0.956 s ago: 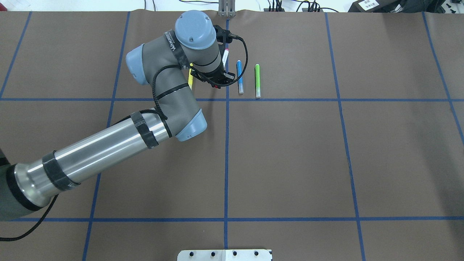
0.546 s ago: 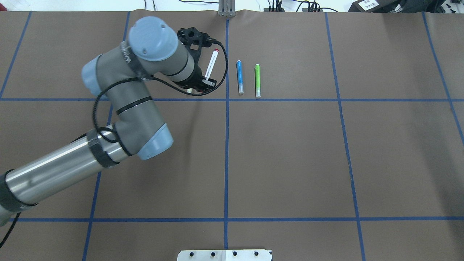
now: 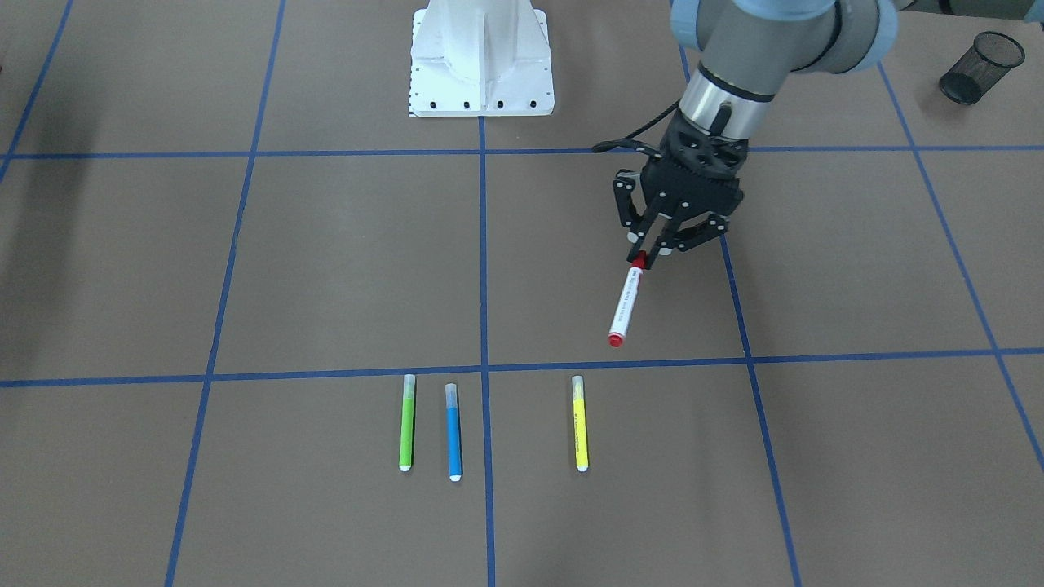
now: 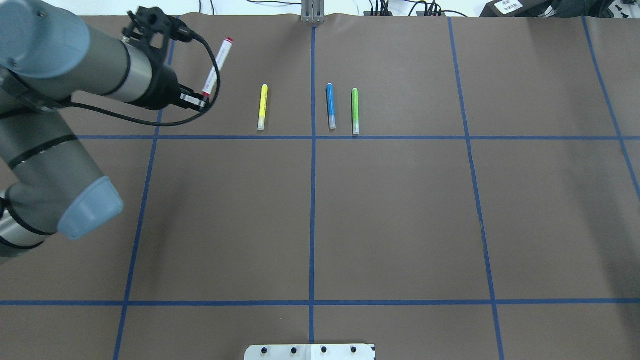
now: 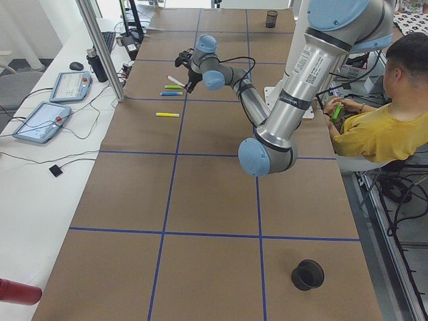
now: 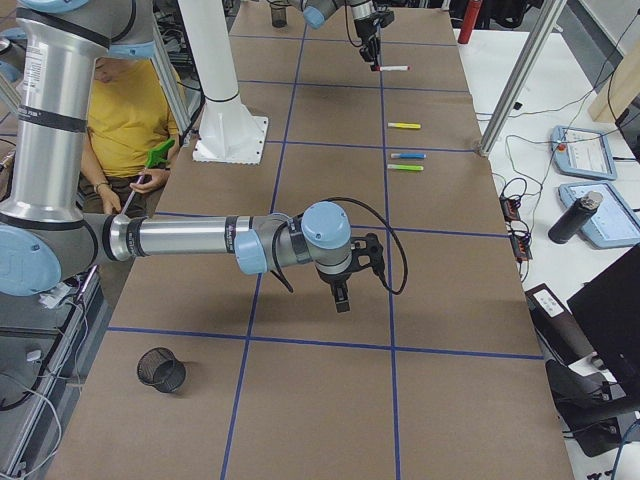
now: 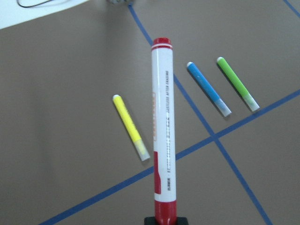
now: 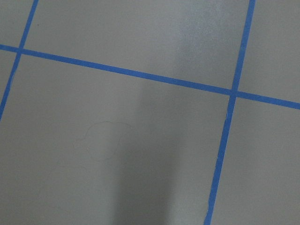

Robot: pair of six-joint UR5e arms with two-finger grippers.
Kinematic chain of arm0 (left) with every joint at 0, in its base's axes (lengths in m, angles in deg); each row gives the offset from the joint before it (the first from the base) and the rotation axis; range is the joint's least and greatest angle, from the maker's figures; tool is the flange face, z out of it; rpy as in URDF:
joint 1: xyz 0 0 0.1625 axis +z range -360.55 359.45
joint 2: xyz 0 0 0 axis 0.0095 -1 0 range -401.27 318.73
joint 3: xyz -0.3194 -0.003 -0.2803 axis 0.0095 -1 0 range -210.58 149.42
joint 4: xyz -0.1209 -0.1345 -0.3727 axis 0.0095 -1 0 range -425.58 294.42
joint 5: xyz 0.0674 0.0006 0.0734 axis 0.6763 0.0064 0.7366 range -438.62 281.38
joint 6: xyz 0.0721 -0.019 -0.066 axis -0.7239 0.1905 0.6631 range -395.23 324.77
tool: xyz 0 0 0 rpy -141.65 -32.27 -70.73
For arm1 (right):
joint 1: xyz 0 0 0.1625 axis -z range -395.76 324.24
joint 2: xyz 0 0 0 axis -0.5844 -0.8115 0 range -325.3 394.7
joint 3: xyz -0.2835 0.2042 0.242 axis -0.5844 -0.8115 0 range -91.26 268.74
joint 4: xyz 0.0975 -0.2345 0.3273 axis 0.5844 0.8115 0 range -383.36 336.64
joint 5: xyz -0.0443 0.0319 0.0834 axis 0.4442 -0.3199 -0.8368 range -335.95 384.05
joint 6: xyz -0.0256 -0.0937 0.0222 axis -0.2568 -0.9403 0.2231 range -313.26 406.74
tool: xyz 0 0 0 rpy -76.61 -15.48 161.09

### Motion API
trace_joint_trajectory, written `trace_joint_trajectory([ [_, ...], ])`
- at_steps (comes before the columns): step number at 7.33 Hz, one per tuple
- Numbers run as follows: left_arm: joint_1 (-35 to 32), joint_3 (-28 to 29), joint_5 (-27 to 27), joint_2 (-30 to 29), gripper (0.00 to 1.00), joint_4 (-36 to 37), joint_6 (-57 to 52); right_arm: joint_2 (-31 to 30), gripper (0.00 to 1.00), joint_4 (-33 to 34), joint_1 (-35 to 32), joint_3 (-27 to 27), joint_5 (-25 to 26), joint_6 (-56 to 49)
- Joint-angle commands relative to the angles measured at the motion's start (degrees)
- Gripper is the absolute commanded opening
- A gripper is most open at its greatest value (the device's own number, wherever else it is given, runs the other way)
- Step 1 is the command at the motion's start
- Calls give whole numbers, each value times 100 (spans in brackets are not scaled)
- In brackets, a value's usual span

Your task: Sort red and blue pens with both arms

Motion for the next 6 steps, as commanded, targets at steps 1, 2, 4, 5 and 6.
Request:
trace_joint_trajectory([
  [1, -754, -461, 2, 114, 0, 1462, -1033, 0, 100, 7, 0, -4, 0, 0],
  [2, -1175, -585, 2, 270, 0, 1957, -1720, 0, 100, 7, 0, -4, 0, 0],
  [4, -1913, -683, -739, 658, 0, 2206, -2008, 9, 100, -2, 0, 5, 0, 0],
  [5, -2509, -683, -1694, 928, 0, 2243, -2165, 9, 100, -2, 0, 5, 0, -9],
  [6, -2993, -761, -1982, 1384, 0, 2243, -2950, 18, 100, -11, 0, 5, 0, -18],
])
